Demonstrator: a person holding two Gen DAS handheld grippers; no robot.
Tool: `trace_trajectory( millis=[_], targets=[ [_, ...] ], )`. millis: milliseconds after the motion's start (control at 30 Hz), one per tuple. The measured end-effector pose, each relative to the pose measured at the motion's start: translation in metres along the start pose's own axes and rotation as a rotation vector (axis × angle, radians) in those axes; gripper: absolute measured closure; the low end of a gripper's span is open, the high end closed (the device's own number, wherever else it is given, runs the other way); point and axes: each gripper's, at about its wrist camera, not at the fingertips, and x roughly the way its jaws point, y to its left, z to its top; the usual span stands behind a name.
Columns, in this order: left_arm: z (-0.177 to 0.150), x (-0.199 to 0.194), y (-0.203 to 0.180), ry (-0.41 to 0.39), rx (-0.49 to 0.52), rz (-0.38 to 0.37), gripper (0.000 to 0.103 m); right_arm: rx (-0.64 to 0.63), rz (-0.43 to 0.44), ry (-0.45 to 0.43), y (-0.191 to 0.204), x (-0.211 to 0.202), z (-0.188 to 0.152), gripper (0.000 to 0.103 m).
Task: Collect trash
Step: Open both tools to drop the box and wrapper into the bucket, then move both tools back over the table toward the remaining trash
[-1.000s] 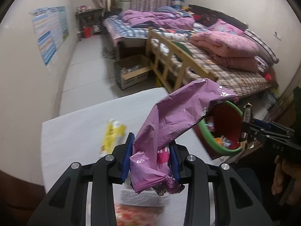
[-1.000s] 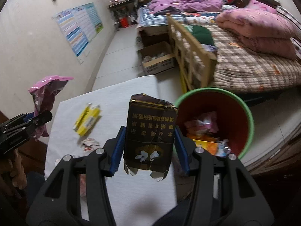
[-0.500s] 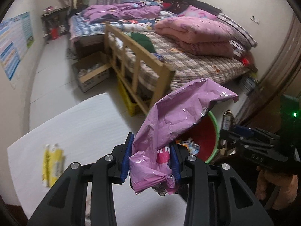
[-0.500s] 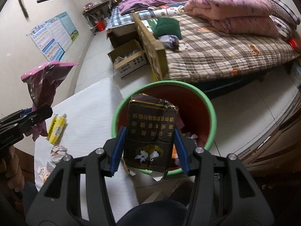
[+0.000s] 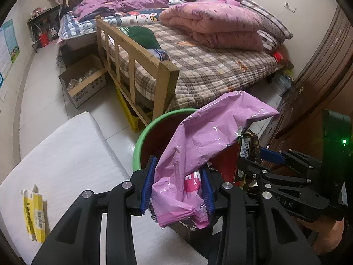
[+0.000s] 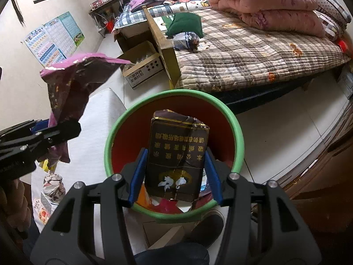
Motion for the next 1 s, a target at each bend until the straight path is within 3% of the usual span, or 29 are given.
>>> trace_trajectory(
  millis=[333, 400, 467, 533, 567, 767, 1000],
  targets=[
    [0.012, 0.017, -0.001, 0.009, 0.015, 0.000, 0.060, -0.003, -0.007, 0.024, -0.003, 0.018, 0.004, 0.053],
    [0.015, 0.017, -0.002, 0.000, 0.014, 0.000, 0.046, -0.005, -0.004, 0.024, -0.002, 0.018, 0.005, 0.051],
    [0.017, 0.015, -0.002, -0.016, 0.010, 0.000, 0.025, -0.005, -0.010, 0.027, -0.002, 0.019, 0.005, 0.037],
    [0.018, 0.012, 0.001, -0.033, -0.002, -0.007, 0.014, -0.007, -0.016, 0.026, -0.002, 0.020, 0.005, 0.021],
    [0.018, 0.011, 0.003, -0.036, -0.009, -0.013, 0.011, -0.009, -0.017, 0.024, -0.001, 0.019, 0.004, 0.020],
    [0.011, 0.001, 0.023, -0.053, -0.064, 0.018, 0.008, -0.018, -0.026, 0.027, 0.006, 0.017, 0.001, 0.008],
    [0.001, -0.023, 0.040, -0.073, -0.086, 0.055, 0.008, -0.050, -0.037, 0.007, 0.027, 0.002, 0.001, 0.005]
  ],
)
